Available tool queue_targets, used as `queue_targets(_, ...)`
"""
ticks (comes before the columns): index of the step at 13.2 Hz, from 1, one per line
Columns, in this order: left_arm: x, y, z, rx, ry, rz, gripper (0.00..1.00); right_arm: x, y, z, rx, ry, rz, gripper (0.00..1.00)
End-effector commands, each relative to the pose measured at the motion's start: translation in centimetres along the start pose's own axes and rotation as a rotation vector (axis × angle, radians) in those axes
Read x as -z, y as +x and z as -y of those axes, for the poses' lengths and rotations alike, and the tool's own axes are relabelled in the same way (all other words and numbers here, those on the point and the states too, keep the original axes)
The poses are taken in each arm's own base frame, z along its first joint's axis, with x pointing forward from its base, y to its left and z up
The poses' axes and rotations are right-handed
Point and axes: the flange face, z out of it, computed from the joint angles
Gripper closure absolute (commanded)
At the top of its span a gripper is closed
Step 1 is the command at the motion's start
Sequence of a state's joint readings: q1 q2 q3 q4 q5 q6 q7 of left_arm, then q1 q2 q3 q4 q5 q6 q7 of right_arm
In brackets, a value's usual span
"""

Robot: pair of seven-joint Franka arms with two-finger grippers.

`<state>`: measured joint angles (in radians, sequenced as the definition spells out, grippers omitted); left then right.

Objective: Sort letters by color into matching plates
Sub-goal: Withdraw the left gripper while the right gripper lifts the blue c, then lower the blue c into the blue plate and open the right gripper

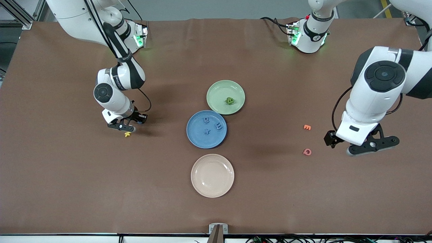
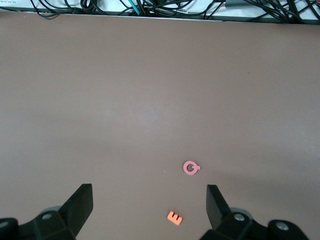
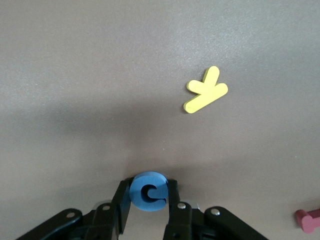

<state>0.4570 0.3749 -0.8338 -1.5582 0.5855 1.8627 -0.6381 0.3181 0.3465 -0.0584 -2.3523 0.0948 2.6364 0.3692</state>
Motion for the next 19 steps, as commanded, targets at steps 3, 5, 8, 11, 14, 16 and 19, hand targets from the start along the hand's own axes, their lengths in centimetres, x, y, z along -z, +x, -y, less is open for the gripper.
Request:
queue_targets(3, 5.6, -0.4, 4.8, -0.006, -0.107, 0.033, 0.00, 3.0, 0.1, 3.8, -0.042, 0.007, 0.013, 0.97)
queue_targets(5, 7.9, -0.8, 6.8, 0.017, -0.167, 0.040, 0.00, 5.0, 0.4, 7.3, -0.083, 0.008, 0.015, 0.97)
queue_targets(8, 10.1, -2.2, 9.2, 0.040, -0.175, 0.086, 0.00, 7.8, 0.6, 13.3, -0.148, 0.022, 0.000, 0.97)
queue_targets(11, 12.0, -3.9, 11.0, 0.023, -0.193, 0.128, 0.00, 7.6, 1.0, 18.8, -0.217, 0.052, -0.021, 0.97)
queue_targets(14, 12.8, -5.6, 13.1, 0.003, -0.218, 0.139, 0.00, 6.7, 2.0, 23.7, -0.288, 0.084, -0.036, 0.97)
queue_targets(16, 13.2, -6.1, 14.0, -0.014, -0.251, 0.158, 0.00, 5.7, 2.1, 26.6, -0.325, 0.096, -0.045, 0.97)
queue_targets(19, 13.9, -7.1, 13.3, -0.026, -0.240, 0.173, 0.00, 5.1, 1.6, 28.1, -0.344, 0.098, -0.045, 0.97)
